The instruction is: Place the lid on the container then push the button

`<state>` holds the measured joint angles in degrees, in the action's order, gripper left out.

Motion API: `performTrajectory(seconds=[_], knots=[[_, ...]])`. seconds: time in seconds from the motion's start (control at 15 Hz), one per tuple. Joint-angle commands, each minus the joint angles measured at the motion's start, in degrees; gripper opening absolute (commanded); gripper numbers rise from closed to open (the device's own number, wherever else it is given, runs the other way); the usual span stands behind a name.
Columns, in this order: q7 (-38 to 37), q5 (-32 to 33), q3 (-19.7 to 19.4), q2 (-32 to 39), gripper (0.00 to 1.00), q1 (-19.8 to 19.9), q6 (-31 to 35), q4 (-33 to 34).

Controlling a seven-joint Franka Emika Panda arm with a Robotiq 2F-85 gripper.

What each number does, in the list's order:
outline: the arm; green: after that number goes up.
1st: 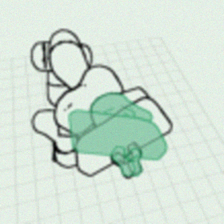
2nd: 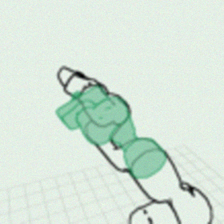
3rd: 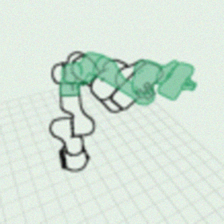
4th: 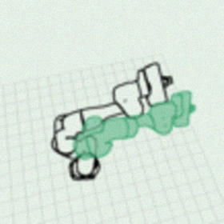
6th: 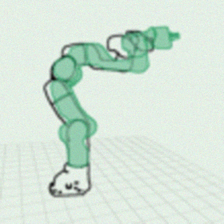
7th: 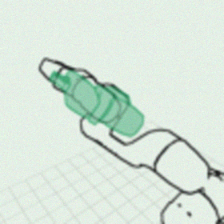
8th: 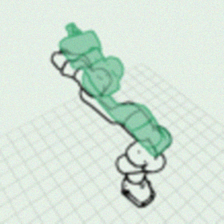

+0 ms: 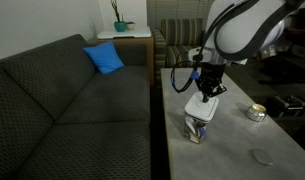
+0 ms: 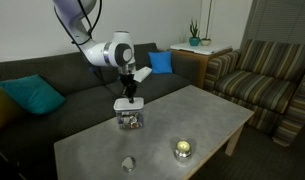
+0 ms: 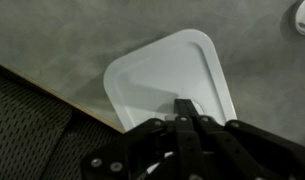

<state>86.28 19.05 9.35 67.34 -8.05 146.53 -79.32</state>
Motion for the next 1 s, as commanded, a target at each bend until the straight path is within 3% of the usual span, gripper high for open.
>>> performTrajectory(seconds=[0.0,0.53,0.67,0.93], knots=[[0.13,2.10,-1.68,-4.57,0.00,-0.81,0.35,-4.98],[0.40,4.69,-1.91,-6.31,0.00,-1.44,0.84,-5.92],[0.18,5.15,-2.07,-6.20,0.27,-1.73,1.03,-5.80],[-0.14,5.83,-2.35,-6.53,0.54,-1.95,1.84,-6.32]])
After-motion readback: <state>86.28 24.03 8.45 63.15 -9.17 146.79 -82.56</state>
